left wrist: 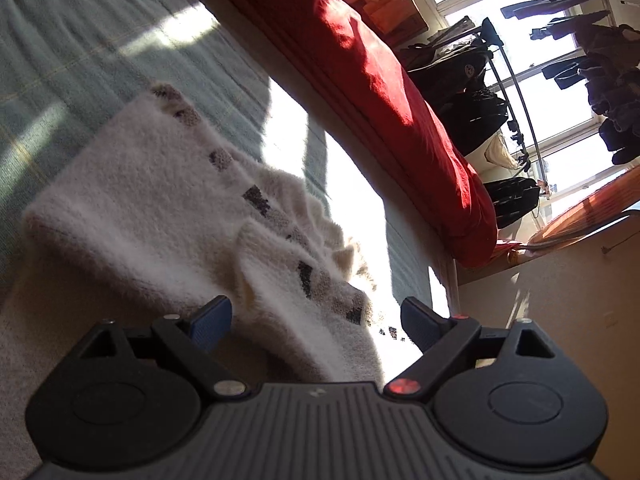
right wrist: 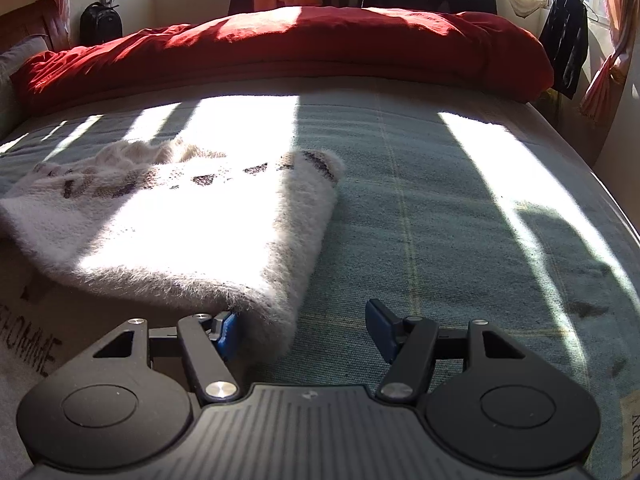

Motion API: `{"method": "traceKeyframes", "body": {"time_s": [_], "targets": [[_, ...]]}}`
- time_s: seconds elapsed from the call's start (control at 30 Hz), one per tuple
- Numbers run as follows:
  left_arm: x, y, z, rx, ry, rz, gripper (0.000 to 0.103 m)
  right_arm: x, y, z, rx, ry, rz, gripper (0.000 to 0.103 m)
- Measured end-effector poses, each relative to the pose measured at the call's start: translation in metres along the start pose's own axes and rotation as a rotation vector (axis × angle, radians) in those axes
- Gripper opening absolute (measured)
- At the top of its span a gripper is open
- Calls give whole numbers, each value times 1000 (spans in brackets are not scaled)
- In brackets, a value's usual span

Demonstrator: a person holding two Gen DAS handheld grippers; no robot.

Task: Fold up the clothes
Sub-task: 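Roll the open left gripper and lower it onto the sweater's other side edge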

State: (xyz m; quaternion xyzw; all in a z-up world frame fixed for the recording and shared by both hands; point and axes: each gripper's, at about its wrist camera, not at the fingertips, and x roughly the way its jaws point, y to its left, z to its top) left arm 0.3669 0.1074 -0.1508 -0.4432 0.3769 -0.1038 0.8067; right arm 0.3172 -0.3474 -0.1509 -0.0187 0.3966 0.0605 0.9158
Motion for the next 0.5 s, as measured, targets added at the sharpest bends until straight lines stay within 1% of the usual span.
{"method": "traceKeyframes", "body": {"time_s": [0.13, 0.17, 0.23, 0.27, 0.3, 0.37, 0.5], "targets": [[-16, 2, 11, 28, -25, 5, 95, 3, 0, 0, 3, 3, -3, 68], [-10, 7, 10, 10, -2, -5, 95, 3, 0, 0, 9, 4, -2, 68], [12, 22, -2, -35, 91, -23, 95, 3, -1, 0, 15, 5, -2, 68], [23, 29, -12, -47, 141, -3, 95, 3, -1, 0, 16, 5, -2, 68], [26, 31, -21, -32, 160, 5, 95, 3, -1, 0, 15, 5, -1, 68], [26, 27, -32, 17, 166, 6, 95, 4, -1, 0, 13, 6, 0, 68], [29, 11, -23, 59, 143, 6, 95, 3, 1, 1, 4, 8, -8, 68]]}}
